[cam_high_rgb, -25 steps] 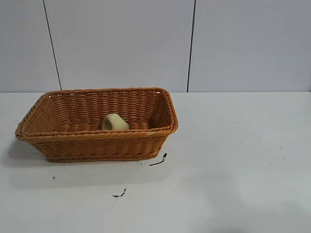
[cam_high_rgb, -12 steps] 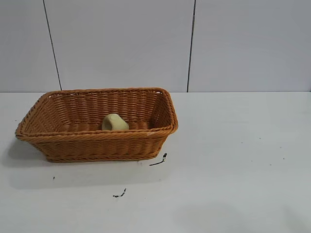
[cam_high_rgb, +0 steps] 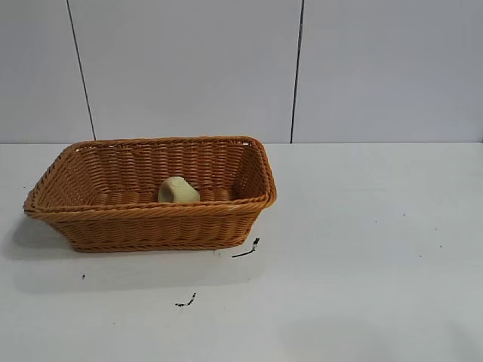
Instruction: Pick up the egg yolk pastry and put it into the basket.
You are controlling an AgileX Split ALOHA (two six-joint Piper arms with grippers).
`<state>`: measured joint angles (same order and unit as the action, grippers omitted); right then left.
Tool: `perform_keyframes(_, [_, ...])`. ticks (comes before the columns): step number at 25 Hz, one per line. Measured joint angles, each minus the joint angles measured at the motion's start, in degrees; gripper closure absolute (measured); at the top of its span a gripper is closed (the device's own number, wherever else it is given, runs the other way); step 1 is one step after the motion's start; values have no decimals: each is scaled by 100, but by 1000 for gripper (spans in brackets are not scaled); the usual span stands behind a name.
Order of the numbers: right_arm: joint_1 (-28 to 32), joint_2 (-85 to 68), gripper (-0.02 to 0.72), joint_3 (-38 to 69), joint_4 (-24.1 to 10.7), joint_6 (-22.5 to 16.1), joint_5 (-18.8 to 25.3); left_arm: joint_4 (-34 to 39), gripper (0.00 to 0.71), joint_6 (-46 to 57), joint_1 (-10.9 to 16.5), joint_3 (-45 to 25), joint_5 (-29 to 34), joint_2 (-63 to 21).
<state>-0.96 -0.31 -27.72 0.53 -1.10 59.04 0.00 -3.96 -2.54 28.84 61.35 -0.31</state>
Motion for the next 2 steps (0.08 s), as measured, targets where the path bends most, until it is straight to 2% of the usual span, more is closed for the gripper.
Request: perform_keyframes(2, [0,0,10,0,0,0,0,0,14,0,0,0,0,0])
